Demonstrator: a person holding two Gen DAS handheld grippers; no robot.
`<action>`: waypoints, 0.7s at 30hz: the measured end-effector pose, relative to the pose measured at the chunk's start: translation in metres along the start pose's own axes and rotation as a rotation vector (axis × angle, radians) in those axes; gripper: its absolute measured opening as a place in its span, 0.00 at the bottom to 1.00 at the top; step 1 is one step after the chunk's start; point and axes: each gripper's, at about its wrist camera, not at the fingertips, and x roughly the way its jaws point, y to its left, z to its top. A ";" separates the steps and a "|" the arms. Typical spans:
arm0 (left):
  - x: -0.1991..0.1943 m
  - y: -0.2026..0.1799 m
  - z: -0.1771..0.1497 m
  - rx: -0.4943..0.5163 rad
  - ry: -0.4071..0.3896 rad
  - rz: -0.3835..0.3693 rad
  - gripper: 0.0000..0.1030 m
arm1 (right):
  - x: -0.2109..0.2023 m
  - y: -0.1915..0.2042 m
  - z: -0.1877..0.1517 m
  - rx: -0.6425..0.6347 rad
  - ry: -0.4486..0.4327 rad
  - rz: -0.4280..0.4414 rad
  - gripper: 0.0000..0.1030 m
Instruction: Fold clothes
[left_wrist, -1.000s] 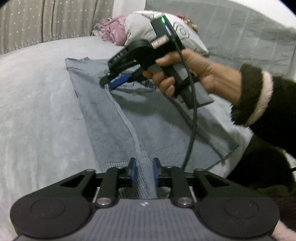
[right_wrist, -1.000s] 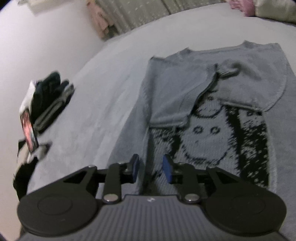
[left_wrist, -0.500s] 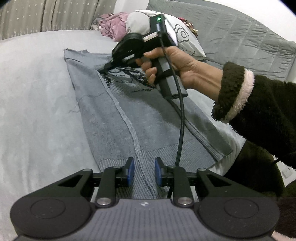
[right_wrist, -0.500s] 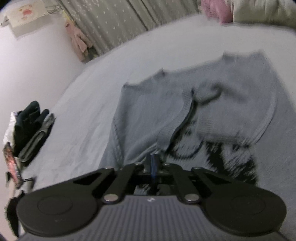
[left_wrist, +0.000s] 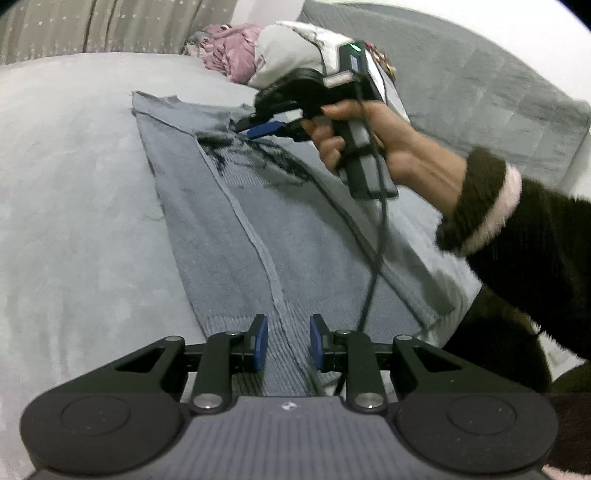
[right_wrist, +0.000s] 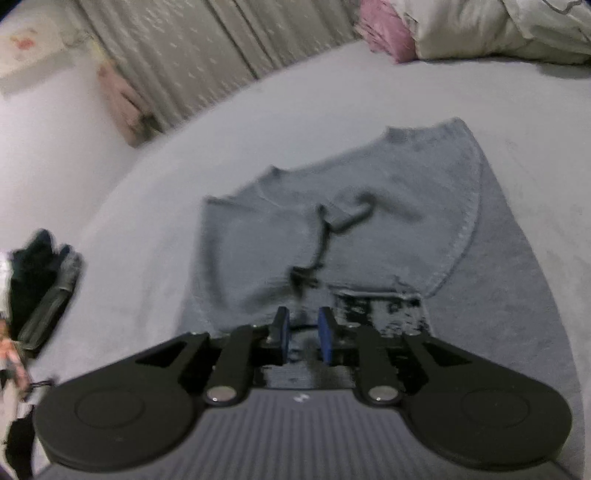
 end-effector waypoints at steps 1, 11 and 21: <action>-0.002 0.003 0.002 -0.020 -0.012 0.007 0.24 | -0.001 0.001 0.000 0.000 -0.010 0.028 0.20; -0.008 0.014 0.001 -0.094 -0.002 0.082 0.24 | 0.033 0.009 -0.001 -0.017 0.066 -0.062 0.14; 0.000 0.036 0.042 -0.017 -0.060 0.111 0.24 | 0.025 -0.007 0.034 -0.008 0.009 -0.021 0.31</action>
